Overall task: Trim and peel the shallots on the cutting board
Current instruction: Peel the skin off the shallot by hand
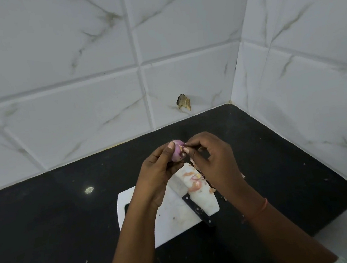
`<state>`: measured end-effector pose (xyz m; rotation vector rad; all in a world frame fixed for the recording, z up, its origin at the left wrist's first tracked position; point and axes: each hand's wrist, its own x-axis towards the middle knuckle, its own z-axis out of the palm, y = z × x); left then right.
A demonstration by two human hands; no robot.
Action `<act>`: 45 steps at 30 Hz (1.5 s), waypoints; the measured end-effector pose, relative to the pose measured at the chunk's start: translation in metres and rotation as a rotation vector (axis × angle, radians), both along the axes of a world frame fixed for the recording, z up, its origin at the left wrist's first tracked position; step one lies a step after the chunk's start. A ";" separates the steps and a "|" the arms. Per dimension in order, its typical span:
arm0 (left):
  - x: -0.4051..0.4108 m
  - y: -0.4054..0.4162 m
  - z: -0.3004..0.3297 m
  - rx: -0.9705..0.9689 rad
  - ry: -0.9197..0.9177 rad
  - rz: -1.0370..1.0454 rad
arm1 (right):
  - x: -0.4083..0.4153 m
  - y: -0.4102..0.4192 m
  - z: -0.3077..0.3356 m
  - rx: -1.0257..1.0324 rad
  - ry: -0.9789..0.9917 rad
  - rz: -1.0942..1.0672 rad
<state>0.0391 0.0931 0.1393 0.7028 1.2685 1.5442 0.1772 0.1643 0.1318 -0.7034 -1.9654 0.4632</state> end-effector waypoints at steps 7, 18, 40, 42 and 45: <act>0.002 0.001 0.002 0.004 -0.053 0.003 | -0.006 -0.006 0.009 -0.317 -0.043 0.052; 0.009 0.005 0.002 -0.034 -0.279 0.016 | -0.003 -0.010 0.015 -0.530 0.064 0.269; 0.009 0.000 0.004 0.180 0.008 0.018 | 0.001 0.001 0.012 -0.044 -0.001 0.041; 0.008 0.000 0.004 0.168 0.047 0.026 | 0.001 0.002 0.012 -0.042 -0.042 0.025; 0.011 0.002 0.000 0.149 0.028 0.053 | -0.002 0.004 0.012 -0.096 -0.113 0.015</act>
